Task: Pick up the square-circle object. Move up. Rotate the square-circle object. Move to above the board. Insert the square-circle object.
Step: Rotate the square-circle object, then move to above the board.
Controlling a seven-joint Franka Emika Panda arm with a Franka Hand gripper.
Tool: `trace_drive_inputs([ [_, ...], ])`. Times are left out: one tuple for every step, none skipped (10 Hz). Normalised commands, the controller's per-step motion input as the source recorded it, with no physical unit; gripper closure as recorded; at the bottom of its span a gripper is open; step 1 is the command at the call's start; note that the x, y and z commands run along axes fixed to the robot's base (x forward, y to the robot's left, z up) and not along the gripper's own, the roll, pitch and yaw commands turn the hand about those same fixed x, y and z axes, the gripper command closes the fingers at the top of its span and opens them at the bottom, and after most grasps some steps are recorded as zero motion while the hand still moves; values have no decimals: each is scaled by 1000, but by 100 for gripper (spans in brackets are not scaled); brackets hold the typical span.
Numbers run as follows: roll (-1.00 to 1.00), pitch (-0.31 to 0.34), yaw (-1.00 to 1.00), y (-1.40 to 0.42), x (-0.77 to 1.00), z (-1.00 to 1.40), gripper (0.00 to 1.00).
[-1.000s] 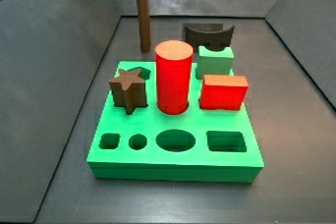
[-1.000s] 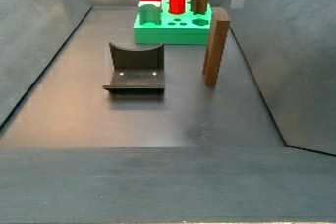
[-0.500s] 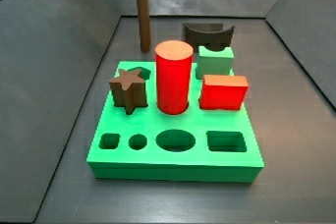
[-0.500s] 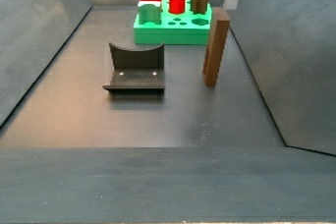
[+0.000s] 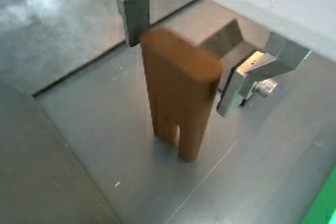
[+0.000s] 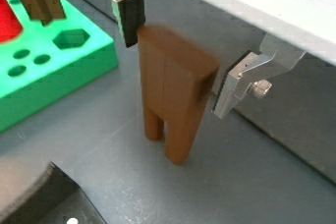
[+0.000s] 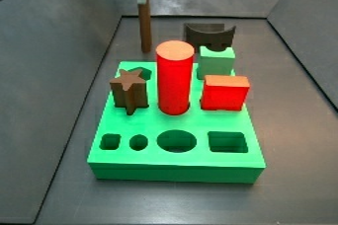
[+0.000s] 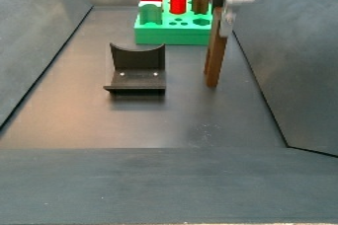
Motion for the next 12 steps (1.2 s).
trace_drive_inputs([
  [-25, -46, -44, 5, 12, -411, 0],
  [-32, -50, -41, 5, 14, -311, 0],
  [-46, -53, -34, 0, 0, 0, 100],
  [74, 110, -284, 327, 29, 1000, 100],
  [73, 122, -277, 327, 24, 1000, 100],
  [70, 137, -212, 293, 23, 1000, 100],
  [78, 148, -123, 249, 29, 1000, 100],
  [78, 145, -93, 242, 28, 1000, 100],
  [44, 125, -55, 219, 25, 1000, 100],
  [20, 105, -38, 197, 23, 1000, 100],
  [6, 94, -35, 178, 21, 1000, 100],
  [-1, 91, -36, 162, 21, 1000, 100],
])
